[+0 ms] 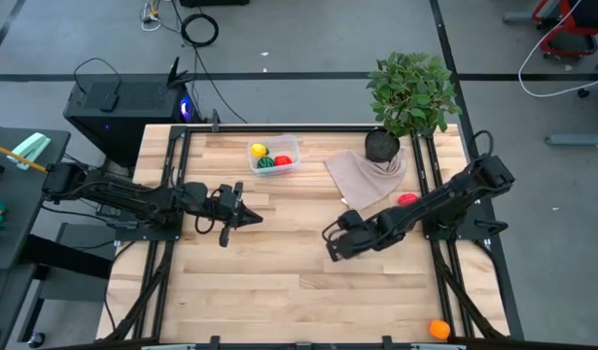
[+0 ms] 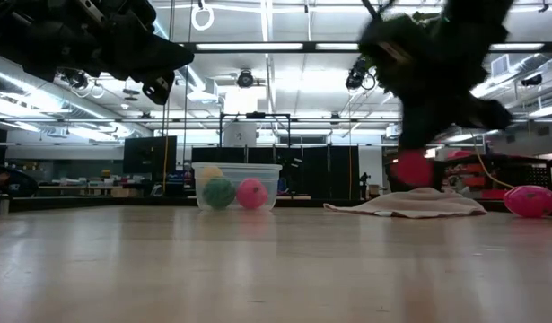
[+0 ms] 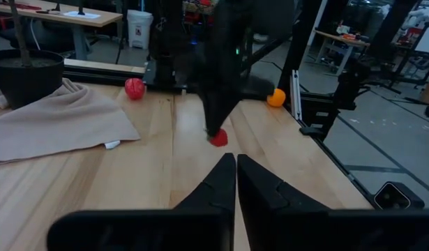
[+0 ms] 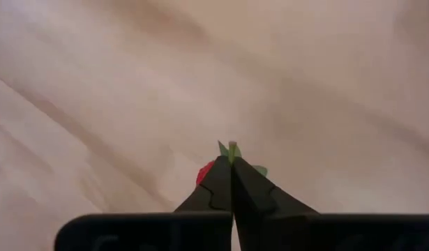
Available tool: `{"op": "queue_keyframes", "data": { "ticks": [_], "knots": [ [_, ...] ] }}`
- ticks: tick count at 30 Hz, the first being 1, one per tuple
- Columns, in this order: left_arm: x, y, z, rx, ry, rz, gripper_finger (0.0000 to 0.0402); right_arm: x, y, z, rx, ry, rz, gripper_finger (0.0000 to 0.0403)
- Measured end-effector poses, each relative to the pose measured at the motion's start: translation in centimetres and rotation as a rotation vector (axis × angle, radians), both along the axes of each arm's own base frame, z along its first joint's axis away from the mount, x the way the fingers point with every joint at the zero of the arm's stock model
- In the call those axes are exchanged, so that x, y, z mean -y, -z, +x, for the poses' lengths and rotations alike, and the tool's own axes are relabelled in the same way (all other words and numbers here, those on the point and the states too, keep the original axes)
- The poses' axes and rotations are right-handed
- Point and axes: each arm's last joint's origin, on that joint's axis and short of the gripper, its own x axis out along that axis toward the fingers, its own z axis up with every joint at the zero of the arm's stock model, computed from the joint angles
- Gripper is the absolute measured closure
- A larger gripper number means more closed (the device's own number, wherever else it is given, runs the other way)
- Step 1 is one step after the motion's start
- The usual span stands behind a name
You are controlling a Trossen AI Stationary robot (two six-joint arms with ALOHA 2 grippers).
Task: Pick and placing Produce into tupperware
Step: Put the red strawberry into the container
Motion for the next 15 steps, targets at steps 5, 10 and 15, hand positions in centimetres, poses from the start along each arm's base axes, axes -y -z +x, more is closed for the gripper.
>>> {"op": "queue_keyframes", "data": {
  "ticks": [5,10,15],
  "knots": [
    [0.0,0.0,0.0,0.000,0.000,-0.001,0.0391,1.1,-4.3,2.7,0.215,-0.016,-0.161,0.0402],
    [0.0,0.0,0.0,0.000,0.000,0.000,0.0384,2.0,-8.6,6.1,0.323,-0.184,-0.409,0.0402],
    [0.0,0.0,0.0,-0.001,0.000,-0.001,0.0378,4.6,-9.6,8.4,0.262,-0.223,-0.615,0.0402]
  ]
}}
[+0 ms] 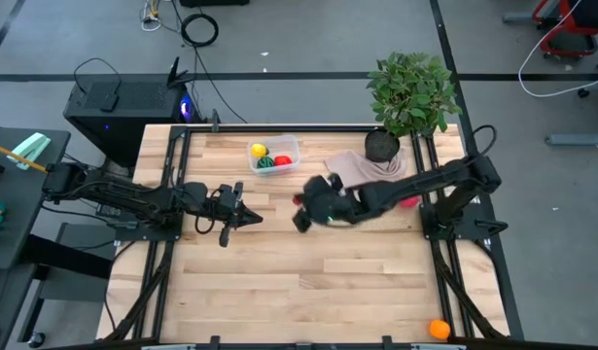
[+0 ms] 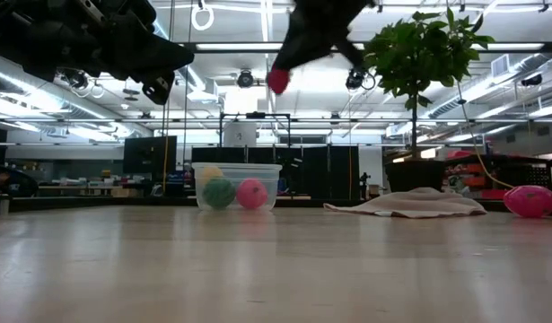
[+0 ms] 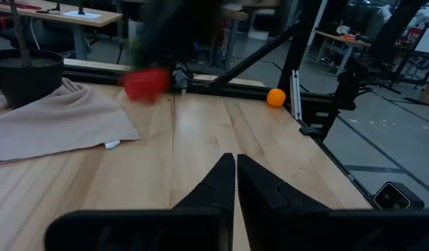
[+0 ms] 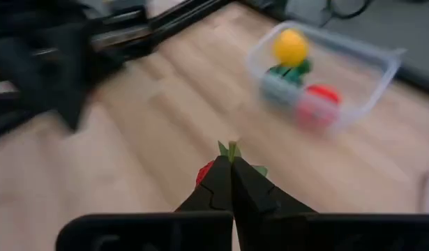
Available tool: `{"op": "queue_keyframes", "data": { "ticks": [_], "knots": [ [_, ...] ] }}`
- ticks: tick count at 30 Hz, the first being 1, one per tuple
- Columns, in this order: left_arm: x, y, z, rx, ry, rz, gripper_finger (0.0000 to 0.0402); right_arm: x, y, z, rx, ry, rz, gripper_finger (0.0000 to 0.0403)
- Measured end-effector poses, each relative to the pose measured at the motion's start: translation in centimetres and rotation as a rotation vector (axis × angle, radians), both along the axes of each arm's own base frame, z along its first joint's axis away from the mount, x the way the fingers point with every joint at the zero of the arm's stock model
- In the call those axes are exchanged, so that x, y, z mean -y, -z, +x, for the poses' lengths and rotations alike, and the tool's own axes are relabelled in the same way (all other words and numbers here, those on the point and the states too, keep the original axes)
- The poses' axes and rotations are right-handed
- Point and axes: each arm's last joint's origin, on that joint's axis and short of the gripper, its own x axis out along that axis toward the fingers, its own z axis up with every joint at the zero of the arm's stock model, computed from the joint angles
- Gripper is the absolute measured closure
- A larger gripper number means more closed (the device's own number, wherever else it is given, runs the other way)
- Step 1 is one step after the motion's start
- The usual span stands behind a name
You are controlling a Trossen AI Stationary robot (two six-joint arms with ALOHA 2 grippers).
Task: Pick and placing Produce into tupperware
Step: Put the red strawberry into the container
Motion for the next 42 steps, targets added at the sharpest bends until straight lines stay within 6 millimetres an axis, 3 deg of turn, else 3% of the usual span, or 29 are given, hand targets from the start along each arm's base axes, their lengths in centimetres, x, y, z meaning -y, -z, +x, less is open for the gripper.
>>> {"op": "queue_keyframes", "data": {
  "ticks": [10,16,21,28,37,42],
  "knots": [
    [0.0,0.0,0.0,-0.003,0.000,-0.002,0.0391,5.7,2.7,5.9,-0.058,-0.050,-0.114,0.0403],
    [0.0,0.1,0.0,-0.016,-0.001,-0.026,0.0378,8.6,1.8,8.6,-0.091,-0.070,-0.256,0.0403],
    [0.0,0.2,0.0,-0.020,-0.001,-0.025,0.0375,10.3,2.3,10.4,-0.165,-0.092,-0.373,0.0403],
    [0.0,0.2,0.0,-0.020,-0.001,-0.025,0.0386,12.4,4.9,11.0,-0.283,-0.063,-0.421,0.0403],
    [0.0,0.2,0.0,-0.019,0.000,-0.024,0.0382,14.5,5.2,10.5,-0.357,-0.025,-0.474,0.0403],
    [0.0,0.2,0.0,-0.019,0.000,-0.024,0.0381,15.5,5.7,9.9,-0.385,-0.018,-0.396,0.0394]
  ]
}}
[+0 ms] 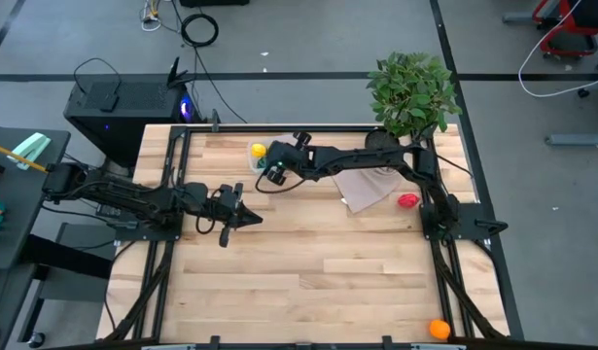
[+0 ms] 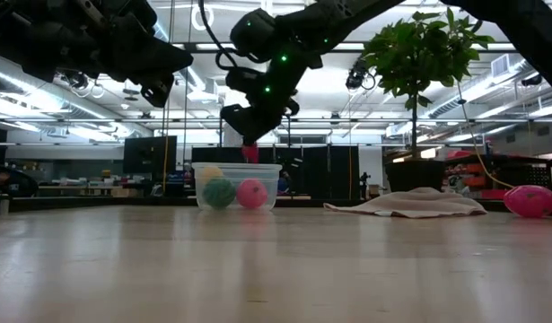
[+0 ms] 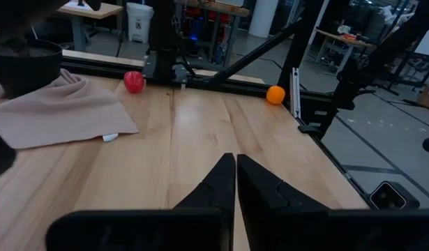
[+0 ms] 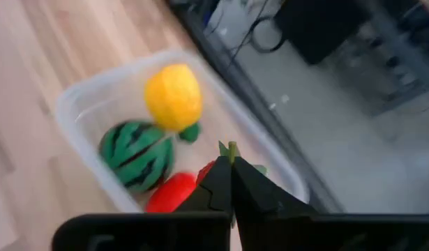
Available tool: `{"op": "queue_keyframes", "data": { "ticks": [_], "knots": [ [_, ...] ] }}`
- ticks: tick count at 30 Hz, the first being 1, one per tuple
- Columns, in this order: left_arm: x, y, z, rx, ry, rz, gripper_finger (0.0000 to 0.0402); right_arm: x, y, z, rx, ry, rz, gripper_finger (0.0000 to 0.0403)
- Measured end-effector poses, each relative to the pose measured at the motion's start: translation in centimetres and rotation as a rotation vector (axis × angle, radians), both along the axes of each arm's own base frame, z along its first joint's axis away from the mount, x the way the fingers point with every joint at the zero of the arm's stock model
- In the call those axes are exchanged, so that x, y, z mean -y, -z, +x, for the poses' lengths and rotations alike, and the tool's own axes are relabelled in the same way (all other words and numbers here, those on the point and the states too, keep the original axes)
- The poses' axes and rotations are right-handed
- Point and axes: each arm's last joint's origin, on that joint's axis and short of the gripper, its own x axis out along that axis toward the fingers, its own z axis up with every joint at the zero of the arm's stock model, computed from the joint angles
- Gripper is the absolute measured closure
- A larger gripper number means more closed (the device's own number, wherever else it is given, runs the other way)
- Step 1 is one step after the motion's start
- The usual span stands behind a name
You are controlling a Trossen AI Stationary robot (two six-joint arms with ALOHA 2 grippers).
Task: Pick and placing Produce into tupperware
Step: Put the red strawberry into the container, then put the pink dragon fruit into the container
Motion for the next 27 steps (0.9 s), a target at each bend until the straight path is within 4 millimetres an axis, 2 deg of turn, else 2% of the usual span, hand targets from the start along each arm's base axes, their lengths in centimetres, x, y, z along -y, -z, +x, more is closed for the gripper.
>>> {"op": "queue_keyframes", "data": {
  "ticks": [8,15,21,27],
  "knots": [
    [0.0,0.0,0.0,0.000,0.000,-0.001,0.0391,0.4,0.3,-0.3,-0.010,-0.016,0.070,0.0313],
    [0.0,0.0,0.0,0.000,0.000,0.000,0.0378,0.4,0.3,-0.3,-0.006,-0.013,0.072,0.0256],
    [0.0,0.0,0.0,0.000,0.000,0.000,0.0385,-0.8,-0.6,-0.4,0.036,-0.021,0.107,0.0253],
    [0.0,0.0,0.0,0.001,-0.001,0.001,0.0391,-4.3,-2.4,-1.7,-0.035,-0.075,0.143,0.0275]
  ]
}}
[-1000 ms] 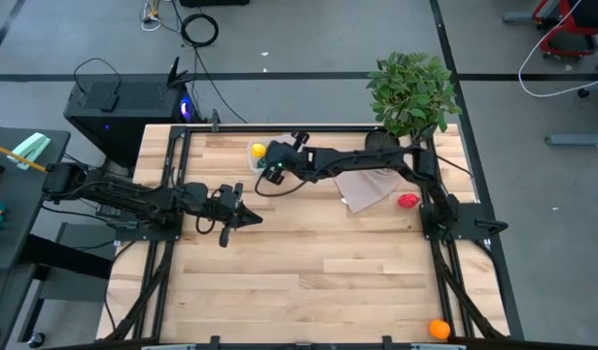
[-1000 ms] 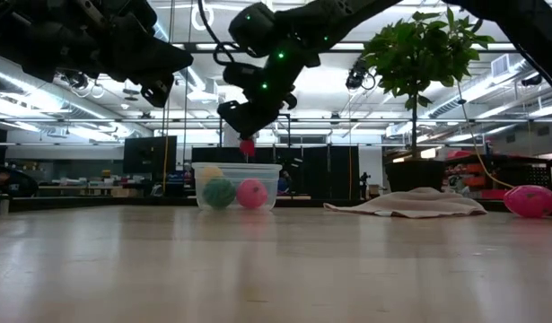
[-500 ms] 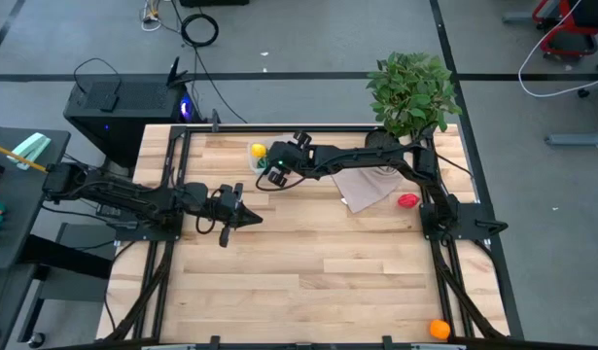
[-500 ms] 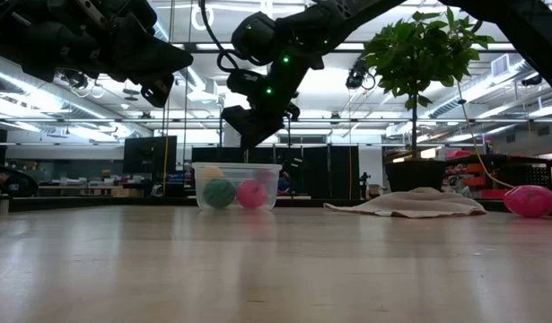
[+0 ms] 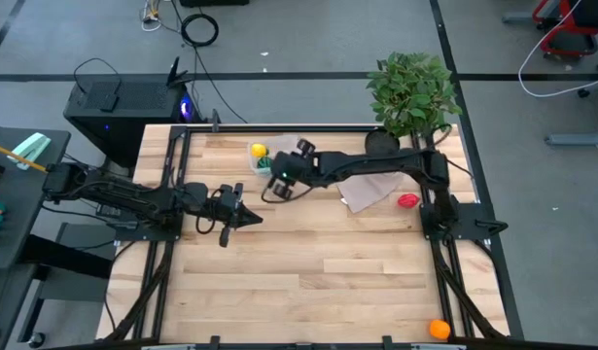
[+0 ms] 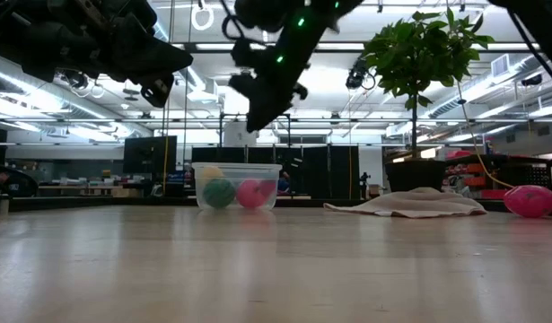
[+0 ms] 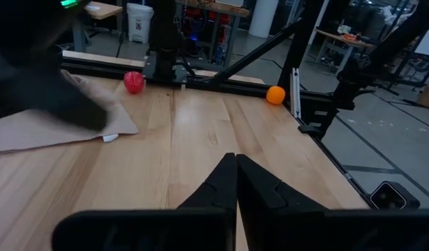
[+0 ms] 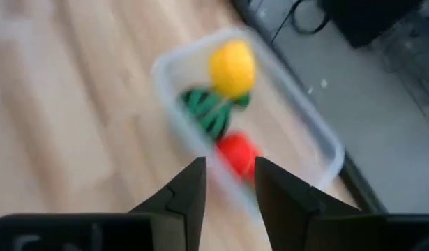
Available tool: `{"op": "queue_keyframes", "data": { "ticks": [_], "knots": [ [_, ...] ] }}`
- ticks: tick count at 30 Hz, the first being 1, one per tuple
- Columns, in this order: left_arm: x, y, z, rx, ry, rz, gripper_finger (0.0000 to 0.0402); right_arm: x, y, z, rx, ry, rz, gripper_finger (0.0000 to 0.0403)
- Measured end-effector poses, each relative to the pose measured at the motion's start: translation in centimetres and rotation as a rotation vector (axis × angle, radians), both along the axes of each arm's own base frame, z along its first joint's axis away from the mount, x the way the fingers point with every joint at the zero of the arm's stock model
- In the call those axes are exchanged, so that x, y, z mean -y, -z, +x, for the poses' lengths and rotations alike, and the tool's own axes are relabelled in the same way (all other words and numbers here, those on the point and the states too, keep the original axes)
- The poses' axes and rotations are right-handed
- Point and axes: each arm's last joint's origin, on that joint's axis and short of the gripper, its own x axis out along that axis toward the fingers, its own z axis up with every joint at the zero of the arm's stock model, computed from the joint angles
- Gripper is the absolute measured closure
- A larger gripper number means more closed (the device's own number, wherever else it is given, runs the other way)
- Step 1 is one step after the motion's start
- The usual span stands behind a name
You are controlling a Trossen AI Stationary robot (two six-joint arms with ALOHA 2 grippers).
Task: Pick and placing Produce into tupperware
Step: Put the pink dragon fruit into the container
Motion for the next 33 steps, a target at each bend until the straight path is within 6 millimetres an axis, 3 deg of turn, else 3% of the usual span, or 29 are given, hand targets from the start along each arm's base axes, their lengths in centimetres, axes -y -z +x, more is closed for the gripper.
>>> {"op": "queue_keyframes", "data": {
  "ticks": [12,18,26,33],
  "knots": [
    [0.0,0.0,0.0,0.000,0.000,0.002,0.0381,-11.4,-1.0,-5.2,-0.317,-0.111,0.150,0.0288],
    [0.0,-0.1,0.0,0.006,0.000,0.001,0.0391,-15.2,-0.4,-7.9,-0.489,-0.147,0.237,0.0289],
    [0.0,-0.1,0.0,0.005,0.000,-0.003,0.0378,-17.0,1.3,-13.2,-0.611,-0.065,0.360,0.0289],
    [0.0,-0.1,0.0,0.007,0.000,-0.003,0.0386,-16.5,-0.7,-21.3,-0.433,0.099,0.457,0.0289]
  ]
}}
